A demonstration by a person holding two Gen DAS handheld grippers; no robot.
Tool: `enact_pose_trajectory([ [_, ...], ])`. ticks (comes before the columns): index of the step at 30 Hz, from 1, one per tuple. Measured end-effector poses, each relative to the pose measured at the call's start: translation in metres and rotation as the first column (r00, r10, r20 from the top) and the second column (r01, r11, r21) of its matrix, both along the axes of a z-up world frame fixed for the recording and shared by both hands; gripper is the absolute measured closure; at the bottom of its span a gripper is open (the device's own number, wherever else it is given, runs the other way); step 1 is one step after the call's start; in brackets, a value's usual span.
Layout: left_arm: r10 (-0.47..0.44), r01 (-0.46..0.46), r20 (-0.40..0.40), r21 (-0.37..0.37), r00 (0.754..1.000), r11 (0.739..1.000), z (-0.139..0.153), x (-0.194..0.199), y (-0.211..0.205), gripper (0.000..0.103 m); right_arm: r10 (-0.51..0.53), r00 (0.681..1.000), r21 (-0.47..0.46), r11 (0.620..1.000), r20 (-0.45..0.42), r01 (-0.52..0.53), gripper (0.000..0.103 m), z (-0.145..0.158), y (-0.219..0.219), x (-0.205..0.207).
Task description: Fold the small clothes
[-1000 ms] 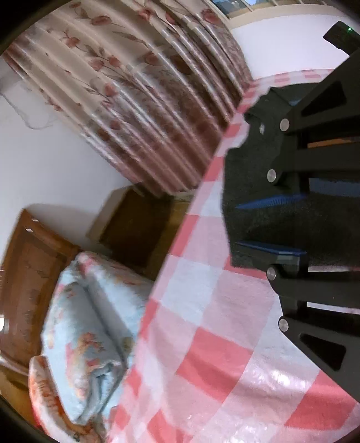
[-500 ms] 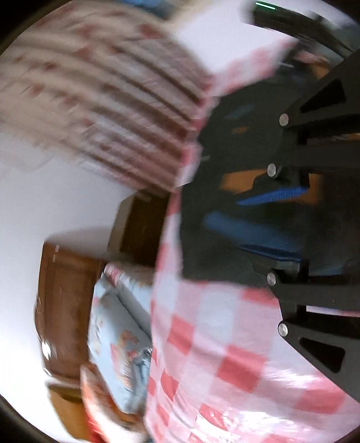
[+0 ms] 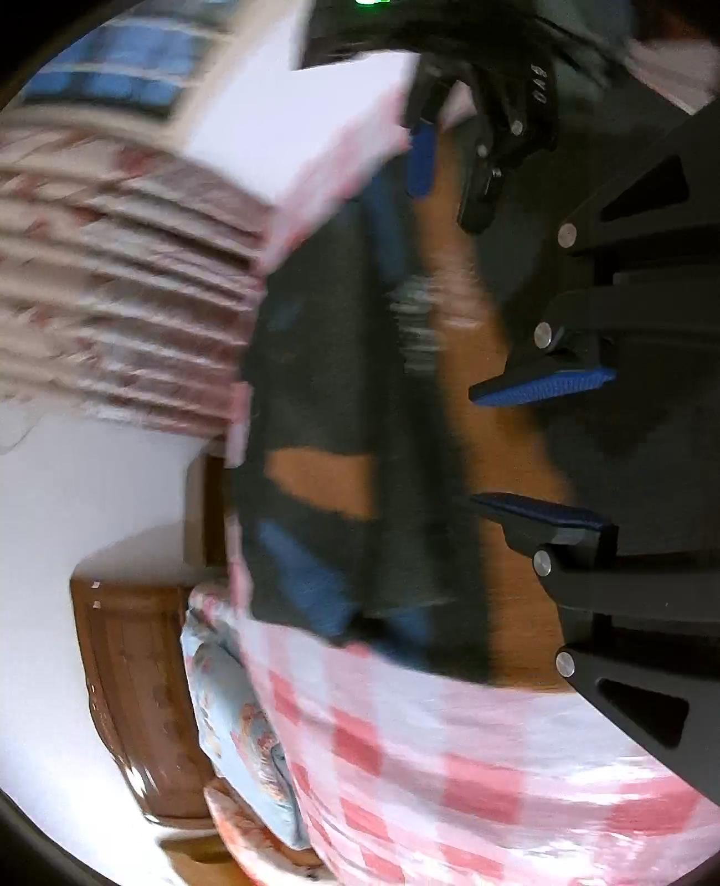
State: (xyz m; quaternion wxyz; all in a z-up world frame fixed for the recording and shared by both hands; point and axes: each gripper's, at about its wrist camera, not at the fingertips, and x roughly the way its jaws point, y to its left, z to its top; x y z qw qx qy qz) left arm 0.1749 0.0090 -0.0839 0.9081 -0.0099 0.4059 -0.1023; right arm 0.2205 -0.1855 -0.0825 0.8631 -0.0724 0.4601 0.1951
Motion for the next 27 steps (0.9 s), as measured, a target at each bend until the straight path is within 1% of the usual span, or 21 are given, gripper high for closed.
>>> enact_pose_trajectory([
  [1,0.012,-0.011,-0.025,0.028,1.000,1.000,-0.011,-0.004,0.002,0.071,0.016,0.999,-0.038,0.999,0.029,-0.015,0.000,-0.002,0.000,-0.009],
  [2,0.016,-0.016,0.003,0.007,1.000,1.000,-0.010,-0.013,0.010,0.070,0.034,0.998,-0.062,0.998,0.048,-0.031,0.000,-0.005,-0.004,-0.019],
  [3,0.053,-0.053,-0.009,0.008,0.999,0.999,-0.008,-0.017,0.021,0.070,0.019,0.999,-0.042,0.999,0.038,-0.018,0.000,-0.005,-0.011,-0.024],
  [4,0.078,-0.077,-0.019,0.020,0.997,0.997,-0.007,-0.019,0.029,0.073,-0.002,1.000,-0.037,0.999,0.021,0.003,0.000,-0.007,-0.021,-0.029],
  [6,0.100,-0.100,-0.031,0.012,0.994,0.995,-0.002,-0.027,0.042,0.073,-0.024,1.000,-0.057,0.998,0.005,0.024,0.000,-0.009,-0.038,-0.041],
  [8,0.151,-0.149,-0.040,0.050,0.988,0.988,0.004,-0.037,0.045,0.075,-0.096,0.995,-0.104,0.990,0.009,0.097,0.000,-0.005,-0.048,-0.052],
  [9,0.148,-0.147,-0.034,0.022,0.988,0.989,0.009,-0.048,0.046,0.075,-0.105,0.994,-0.111,0.988,0.036,0.108,0.000,0.000,-0.049,-0.063],
  [10,0.123,-0.123,-0.019,-0.026,0.992,0.992,0.013,-0.059,0.044,0.075,-0.095,0.994,-0.096,0.990,0.057,0.100,0.000,0.005,-0.049,-0.071],
  [11,0.103,-0.104,-0.009,-0.047,0.995,0.993,0.015,-0.068,0.040,0.075,-0.081,0.994,-0.056,0.995,0.075,0.085,0.000,0.007,-0.048,-0.082],
  [12,0.080,-0.080,0.003,-0.050,0.997,0.996,0.016,-0.078,0.033,0.074,-0.070,0.995,-0.029,0.997,0.076,0.072,0.000,0.008,-0.046,-0.087],
  [13,0.058,-0.057,0.009,-0.037,0.998,0.998,0.015,-0.087,0.025,0.074,-0.049,0.996,-0.005,0.999,0.069,0.049,0.000,0.004,-0.041,-0.095],
  [14,0.031,-0.031,0.004,-0.016,1.000,0.999,0.012,-0.094,0.016,0.073,-0.029,0.998,-0.006,1.000,0.062,0.030,0.000,-0.002,-0.037,-0.100],
  [15,0.012,-0.012,-0.015,0.010,1.000,1.000,0.006,-0.101,0.010,0.073,-0.011,0.999,-0.031,0.999,0.053,0.013,0.000,-0.010,-0.031,-0.105],
  [16,0.010,-0.010,-0.009,0.041,1.000,0.999,0.000,-0.104,0.005,0.073,-0.004,0.997,-0.052,0.999,0.078,0.008,0.000,-0.015,-0.030,-0.113],
  [17,0.007,-0.010,0.031,0.079,0.999,0.997,0.000,-0.113,0.003,0.071,-0.001,0.995,-0.043,0.999,0.101,0.006,0.000,-0.017,-0.034,-0.118],
  [18,-0.007,0.000,0.060,0.111,0.998,0.994,0.000,-0.123,0.002,0.070,-0.004,0.995,-0.010,1.000,0.097,0.005,0.000,-0.020,-0.043,-0.121],
  [19,-0.014,0.003,0.080,0.132,0.997,0.991,-0.001,-0.129,0.003,0.065,0.003,0.995,-0.003,1.000,0.102,-0.003,0.000,-0.020,-0.049,-0.123],
  [20,-0.009,-0.004,0.093,0.141,0.996,0.990,-0.002,-0.133,0.007,0.058,0.011,0.994,-0.010,1.000,0.105,-0.010,0.000,-0.021,-0.055,-0.125],
  [22,0.017,-0.026,0.085,0.106,0.996,0.994,-0.002,-0.134,0.019,0.054,0.007,0.995,-0.012,1.000,0.102,-0.006,0.000,-0.022,-0.062,-0.131],
  [23,0.026,-0.033,0.076,0.093,0.997,0.995,-0.003,-0.132,0.022,0.053,0.003,0.995,-0.021,1.000,0.102,-0.001,0.000,-0.023,-0.063,-0.134],
  [27,0.029,-0.039,0.089,0.114,0.996,0.993,-0.006,-0.145,0.023,0.052,-0.004,0.995,-0.035,0.999,0.102,0.008,0.000,-0.021,-0.060,-0.149],
])
